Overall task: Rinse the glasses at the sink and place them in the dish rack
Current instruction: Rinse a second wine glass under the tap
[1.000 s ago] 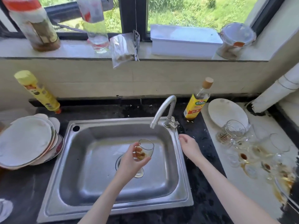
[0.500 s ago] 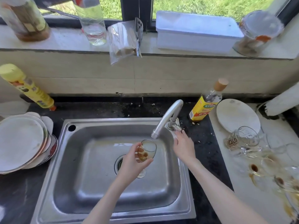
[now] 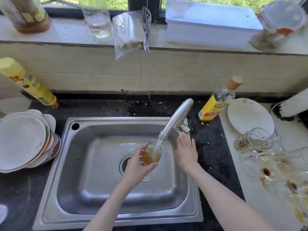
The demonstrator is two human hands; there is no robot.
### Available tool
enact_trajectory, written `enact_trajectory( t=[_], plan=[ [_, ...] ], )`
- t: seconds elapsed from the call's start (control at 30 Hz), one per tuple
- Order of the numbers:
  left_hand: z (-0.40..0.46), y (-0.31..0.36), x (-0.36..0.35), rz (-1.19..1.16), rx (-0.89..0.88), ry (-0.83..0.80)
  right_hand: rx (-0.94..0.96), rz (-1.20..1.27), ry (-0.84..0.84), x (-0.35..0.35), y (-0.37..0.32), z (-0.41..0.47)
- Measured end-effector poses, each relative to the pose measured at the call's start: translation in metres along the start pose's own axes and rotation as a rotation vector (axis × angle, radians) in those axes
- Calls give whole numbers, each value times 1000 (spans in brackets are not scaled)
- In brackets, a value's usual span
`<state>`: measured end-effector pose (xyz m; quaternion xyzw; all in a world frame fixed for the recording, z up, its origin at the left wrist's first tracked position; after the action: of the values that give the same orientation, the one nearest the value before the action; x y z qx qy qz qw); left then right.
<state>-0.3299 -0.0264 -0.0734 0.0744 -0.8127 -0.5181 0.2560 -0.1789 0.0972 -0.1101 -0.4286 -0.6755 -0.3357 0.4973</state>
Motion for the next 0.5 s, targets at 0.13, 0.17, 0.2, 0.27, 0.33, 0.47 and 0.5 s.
enact_trajectory(
  t=[0.13,0.17,0.2,0.27,0.33,0.47,0.5],
  plan=[
    [-1,-2,-1,19,13,-7,9,29,-9,3,0,-1],
    [-2,-2,-1,21,19,-8,12,31,-10,4,0,0],
    [-1,-3,-1,19,29,-8,14,34,-12,5,1,0],
    [0,-4,-1,12,53,-14,31,76,-3,8,-1,0],
    [1,-6,0,8,93,-22,49,223,30,14,-4,-4],
    [0,-15,-1,-166,343,-78,-137,788,-118,14,-13,-21],
    [-2,-18,-3,-235,435,-110,-219,951,-224,10,-18,-27]
  ],
)
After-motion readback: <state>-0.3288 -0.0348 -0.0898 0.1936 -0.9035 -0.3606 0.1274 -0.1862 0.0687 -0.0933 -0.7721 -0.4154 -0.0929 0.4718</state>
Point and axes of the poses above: each hand's wrist, its own z-axis towards the middle knuckle, its own x-axis out of the back of the hand, y = z × x, the point moved 6 cm from there along z, towards the middle knuckle, and after that the axes turned 9 degrees about y, right-handed, at the moved point
